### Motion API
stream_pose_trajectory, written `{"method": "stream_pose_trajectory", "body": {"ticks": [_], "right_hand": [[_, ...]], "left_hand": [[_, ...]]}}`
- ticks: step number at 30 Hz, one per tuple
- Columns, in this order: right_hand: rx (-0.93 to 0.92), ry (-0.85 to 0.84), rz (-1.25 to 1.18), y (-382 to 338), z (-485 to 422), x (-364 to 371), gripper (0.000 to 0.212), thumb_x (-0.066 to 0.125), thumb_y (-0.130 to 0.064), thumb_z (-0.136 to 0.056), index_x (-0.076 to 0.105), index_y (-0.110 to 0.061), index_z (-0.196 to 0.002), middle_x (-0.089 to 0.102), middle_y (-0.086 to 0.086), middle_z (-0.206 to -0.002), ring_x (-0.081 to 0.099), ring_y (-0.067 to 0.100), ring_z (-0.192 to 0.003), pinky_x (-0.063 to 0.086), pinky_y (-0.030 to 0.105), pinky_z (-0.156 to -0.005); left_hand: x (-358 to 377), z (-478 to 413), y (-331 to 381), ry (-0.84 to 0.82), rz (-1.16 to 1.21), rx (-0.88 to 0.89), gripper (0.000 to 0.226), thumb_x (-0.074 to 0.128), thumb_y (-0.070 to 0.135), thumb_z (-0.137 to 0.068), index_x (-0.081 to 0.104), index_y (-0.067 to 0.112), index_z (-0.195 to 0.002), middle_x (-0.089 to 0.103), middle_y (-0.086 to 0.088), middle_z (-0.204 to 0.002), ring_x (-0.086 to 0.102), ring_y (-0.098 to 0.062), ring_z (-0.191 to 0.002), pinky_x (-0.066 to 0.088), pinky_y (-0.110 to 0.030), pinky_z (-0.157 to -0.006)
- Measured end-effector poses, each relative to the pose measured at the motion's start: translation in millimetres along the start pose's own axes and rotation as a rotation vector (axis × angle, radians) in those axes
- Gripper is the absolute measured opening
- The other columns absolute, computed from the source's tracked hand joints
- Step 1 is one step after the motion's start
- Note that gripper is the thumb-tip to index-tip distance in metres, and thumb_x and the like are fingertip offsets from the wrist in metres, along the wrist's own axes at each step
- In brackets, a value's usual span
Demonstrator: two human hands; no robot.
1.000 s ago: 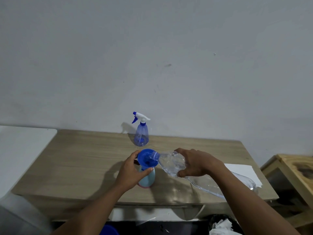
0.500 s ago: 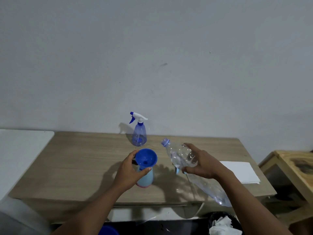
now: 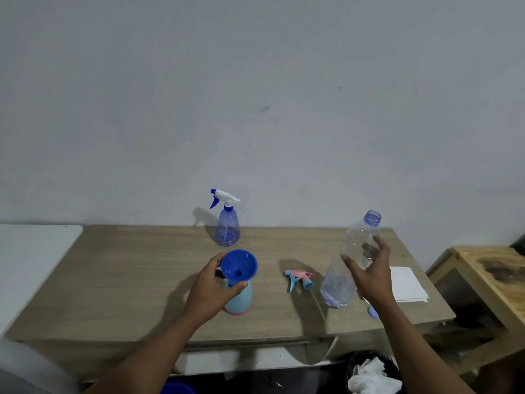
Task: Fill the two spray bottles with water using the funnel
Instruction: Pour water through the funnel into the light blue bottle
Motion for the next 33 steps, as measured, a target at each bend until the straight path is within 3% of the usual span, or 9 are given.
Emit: {"method": "stream_pose_trajectory", "body": {"ticks": [8, 12, 14, 16, 19, 22, 25, 28, 33], "right_hand": [[0.009, 0.032, -0.015, 4, 1, 1, 0.097, 0.087, -0.026, -0.075, 0.026, -0.022, -0.150, 0.051, 0.010, -0.142, 0.054, 0.029, -0.125, 0.049, 0.040, -0.098], [0.032, 0.144, -0.037, -5, 11, 1, 0.105, 0.090, -0.026, -0.071, 0.023, -0.024, -0.152, 0.044, 0.008, -0.149, 0.047, 0.027, -0.133, 0.045, 0.046, -0.106], [-0.074, 0.313, 0.002, -11, 24, 1, 0.094, 0.089, -0.026, -0.072, 0.032, -0.019, -0.146, 0.044, 0.007, -0.141, 0.049, 0.025, -0.123, 0.049, 0.050, -0.101], [-0.284, 0.351, 0.048, -20, 38, 10, 0.076, 0.086, -0.016, -0.074, 0.042, -0.011, -0.136, 0.045, 0.009, -0.128, 0.050, 0.023, -0.108, 0.052, 0.048, -0.087], [-0.444, 0.122, 0.073, -29, 50, 40, 0.058, 0.081, -0.011, -0.079, 0.050, -0.012, -0.128, 0.050, 0.002, -0.117, 0.053, 0.016, -0.096, 0.048, 0.027, -0.081], [-0.395, -0.133, 0.024, -36, 51, 70, 0.056, 0.079, -0.014, -0.081, 0.052, -0.023, -0.130, 0.054, -0.003, -0.112, 0.056, 0.008, -0.099, 0.043, 0.010, -0.077], [-0.296, -0.315, -0.018, -42, 51, 97, 0.058, 0.077, -0.015, -0.082, 0.051, -0.028, -0.132, 0.057, -0.005, -0.117, 0.056, 0.005, -0.106, 0.047, 0.012, -0.078], [-0.235, -0.465, -0.027, -48, 49, 121, 0.063, 0.077, -0.019, -0.080, 0.049, -0.033, -0.135, 0.057, -0.009, -0.125, 0.055, 0.003, -0.116, 0.050, 0.022, -0.090], [-0.176, -0.786, 0.027, -53, 50, 154, 0.094, 0.084, -0.026, -0.073, 0.031, -0.035, -0.150, 0.047, -0.011, -0.142, 0.044, -0.002, -0.131, 0.040, 0.018, -0.100]], "left_hand": [[-2, -2, -2, -0.005, 0.007, -0.003, 0.071, 0.094, 0.039, -0.060, 0.046, 0.057, -0.110, 0.065, 0.023, -0.111, 0.062, -0.001, -0.099, 0.051, -0.023, -0.082], [-1, -3, -5, -0.023, 0.023, -0.005, 0.071, 0.093, 0.044, -0.059, 0.047, 0.056, -0.111, 0.065, 0.021, -0.112, 0.063, -0.005, -0.100, 0.054, -0.028, -0.083], [0, -3, -5, -0.022, 0.027, -0.001, 0.071, 0.093, 0.045, -0.059, 0.047, 0.056, -0.111, 0.065, 0.021, -0.112, 0.063, -0.004, -0.100, 0.053, -0.026, -0.083], [0, -3, -6, -0.016, 0.030, -0.005, 0.071, 0.093, 0.046, -0.058, 0.047, 0.056, -0.112, 0.065, 0.021, -0.112, 0.063, -0.003, -0.099, 0.053, -0.025, -0.082], [0, -2, -6, -0.015, 0.032, -0.002, 0.072, 0.093, 0.044, -0.059, 0.046, 0.056, -0.113, 0.065, 0.022, -0.112, 0.063, -0.004, -0.099, 0.052, -0.024, -0.082], [-2, -3, -8, -0.007, 0.039, 0.006, 0.074, 0.093, 0.043, -0.059, 0.046, 0.056, -0.115, 0.064, 0.023, -0.114, 0.062, -0.003, -0.099, 0.051, -0.024, -0.082], [-3, -3, -11, -0.015, 0.038, 0.000, 0.079, 0.093, 0.049, -0.056, 0.047, 0.054, -0.120, 0.063, 0.024, -0.118, 0.062, -0.001, -0.100, 0.053, -0.026, -0.085], [-5, -2, -15, -0.022, 0.028, -0.017, 0.094, 0.094, 0.051, -0.053, 0.046, 0.043, -0.133, 0.061, 0.020, -0.123, 0.061, -0.001, -0.102, 0.054, -0.028, -0.088], [-11, 7, -36, -0.025, 0.027, -0.061, 0.113, 0.096, 0.040, -0.052, 0.034, 0.042, -0.146, 0.057, 0.020, -0.125, 0.059, 0.001, -0.105, 0.053, -0.026, -0.087]]}}
Point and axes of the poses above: each hand's wrist, its own z-axis away from the middle knuckle, its own x-axis out of the palm, y = z × x, the point moved 3 cm from there along -z, towards the middle knuckle
